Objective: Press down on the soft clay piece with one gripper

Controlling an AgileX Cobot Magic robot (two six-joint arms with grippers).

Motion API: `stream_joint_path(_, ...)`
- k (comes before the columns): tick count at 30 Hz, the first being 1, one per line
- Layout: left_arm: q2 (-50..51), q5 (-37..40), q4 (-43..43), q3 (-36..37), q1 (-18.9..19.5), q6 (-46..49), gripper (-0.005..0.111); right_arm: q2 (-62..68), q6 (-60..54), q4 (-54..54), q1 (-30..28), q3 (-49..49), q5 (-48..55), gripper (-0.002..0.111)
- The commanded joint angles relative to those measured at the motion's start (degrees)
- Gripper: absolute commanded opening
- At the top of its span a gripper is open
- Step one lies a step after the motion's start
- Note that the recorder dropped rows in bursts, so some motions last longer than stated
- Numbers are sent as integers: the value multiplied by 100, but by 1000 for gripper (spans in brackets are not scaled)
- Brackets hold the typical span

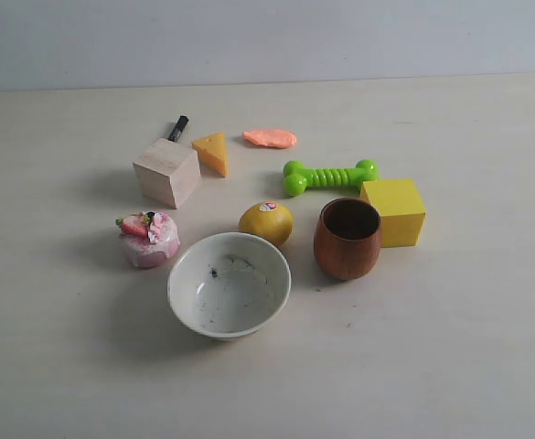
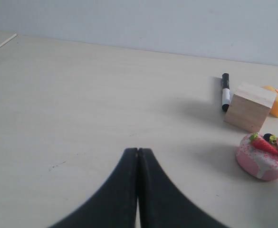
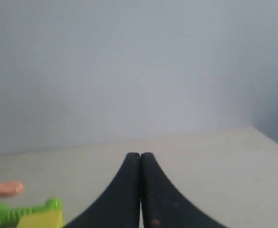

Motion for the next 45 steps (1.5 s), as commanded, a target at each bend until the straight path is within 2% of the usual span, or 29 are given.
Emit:
stream_joint_path(1,-34,-39,-35,4,14,-7,0,-40,-5,-12,-30,23,-1442,0)
stream_joint_path(10,-34,-39,-35,4,14,-7,0,-40,-14,-12,-30,23,-2821,0)
stream_joint_path(12,-34,-39,-35,4,14,-7,0,-40,-14,-12,-30,-9,-2828,0)
stream_joint_path(17,-34,-39,-35,4,14,-7,0,111,325,185,-30,-1064,-1195,0)
stream_joint_path(21,-34,-39,-35,4,14,-7,0,997,445,184,-30,-2408,434,0)
stream_joint_path(25,-34,-39,-35,4,14,-7,0,2318,-571,418,-18,-3816,1572,0)
stream_joint_path(27,-34,-39,-35,4,14,-7,0,2991,-1651,1293,-18,-4380,1919,0)
stream_joint_path(31,-34,-39,-35,4,14,-7,0,4392,-4532,4413,-18,-5278,2786,0)
stream_joint_path(33,-34,-39,-35,4,14,-7,0,4844,-5263,5367,-18,-5494,3150,0)
stream_joint_path(35,-34,-39,-35,4,14,-7,0,5212,-5490,5811,-18,-5682,3487,0)
stream_joint_path(38,-34,-39,-35,4,14,-7,0,5908,-5490,5952,-4,-6105,3917,0)
stream_joint_path(41,-34,-39,-35,4,14,-7,0,6467,-5408,5856,249,-6485,4061,0)
stream_joint_path(45,-34,-39,-35,4,14,-7,0,7186,-4773,4923,865,-7090,4019,0)
